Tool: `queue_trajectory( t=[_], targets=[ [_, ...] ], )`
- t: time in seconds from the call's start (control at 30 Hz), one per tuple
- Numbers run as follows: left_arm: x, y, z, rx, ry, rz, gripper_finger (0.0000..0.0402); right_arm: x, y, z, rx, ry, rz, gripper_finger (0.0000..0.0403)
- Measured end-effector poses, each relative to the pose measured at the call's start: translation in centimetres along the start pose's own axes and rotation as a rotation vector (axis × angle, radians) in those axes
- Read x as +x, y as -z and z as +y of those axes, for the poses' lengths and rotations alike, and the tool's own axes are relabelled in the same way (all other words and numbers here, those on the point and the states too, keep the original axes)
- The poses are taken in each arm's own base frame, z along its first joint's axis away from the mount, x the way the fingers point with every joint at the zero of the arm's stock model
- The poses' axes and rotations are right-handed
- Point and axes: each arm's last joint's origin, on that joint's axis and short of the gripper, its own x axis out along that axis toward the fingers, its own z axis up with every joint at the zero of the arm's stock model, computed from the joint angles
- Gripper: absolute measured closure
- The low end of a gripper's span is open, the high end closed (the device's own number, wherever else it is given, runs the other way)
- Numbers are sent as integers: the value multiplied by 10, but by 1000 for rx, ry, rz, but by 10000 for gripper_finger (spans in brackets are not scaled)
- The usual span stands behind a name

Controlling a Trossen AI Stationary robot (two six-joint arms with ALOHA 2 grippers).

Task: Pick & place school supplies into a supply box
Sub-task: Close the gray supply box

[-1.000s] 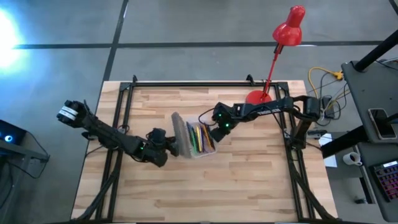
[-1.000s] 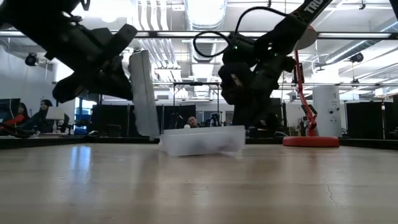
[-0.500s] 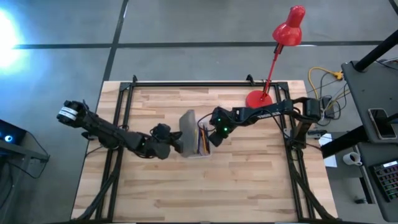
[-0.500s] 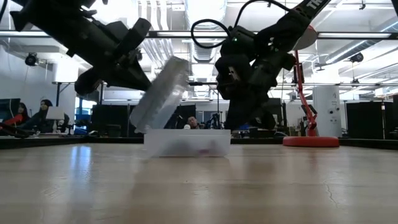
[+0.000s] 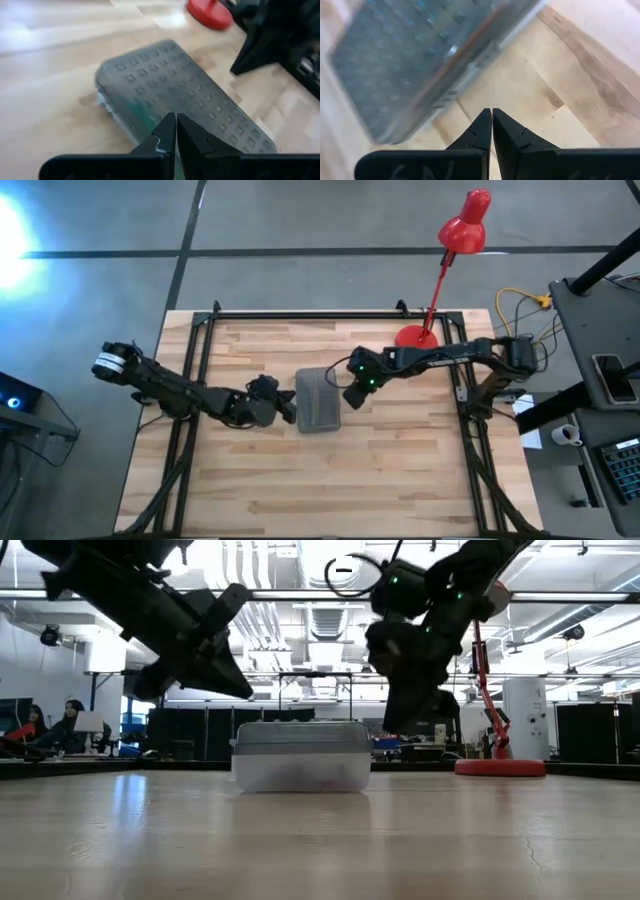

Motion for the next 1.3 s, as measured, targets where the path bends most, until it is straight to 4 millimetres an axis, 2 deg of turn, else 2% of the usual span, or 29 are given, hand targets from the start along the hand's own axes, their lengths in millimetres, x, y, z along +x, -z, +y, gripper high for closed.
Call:
queue_trajectory(
  t=[0.07, 0.17, 0.27, 0.4, 0.47, 0.57, 0.7, 0.9, 1.07, 1.3],
  targets=[
    [7, -6, 2, 7, 61, 63, 402, -8, -2, -2, 15, -40, 0, 394],
    [21, -19, 6, 32, 224, 153, 402, -7, -4, -11, 116, -121, 23, 394],
    [36, -38, 14, 27, 321, 186, 402, 2, -5, -19, 226, -247, 57, 394],
    [53, -57, 27, 20, 352, 224, 402, 15, 2, -26, 331, -279, 52, 394],
    [62, -60, 29, 23, 383, 268, 402, 18, 5, -28, 360, -301, 36, 394],
    [77, -54, 29, 24, 404, 360, 402, 20, 6, -30, 399, -309, -16, 394],
    [100, -44, 15, 39, 420, 440, 402, 24, 7, -32, 419, -273, -43, 394],
    [129, -44, -9, 110, 431, 509, 401, 38, 8, -31, 416, -281, -19, 394],
    [134, -51, -17, 178, 399, 553, 401, 42, 9, -33, 392, -250, -27, 394],
    [113, -65, -13, 206, 323, 462, 401, 27, 8, -37, 379, -127, -141, 394]
  ],
)
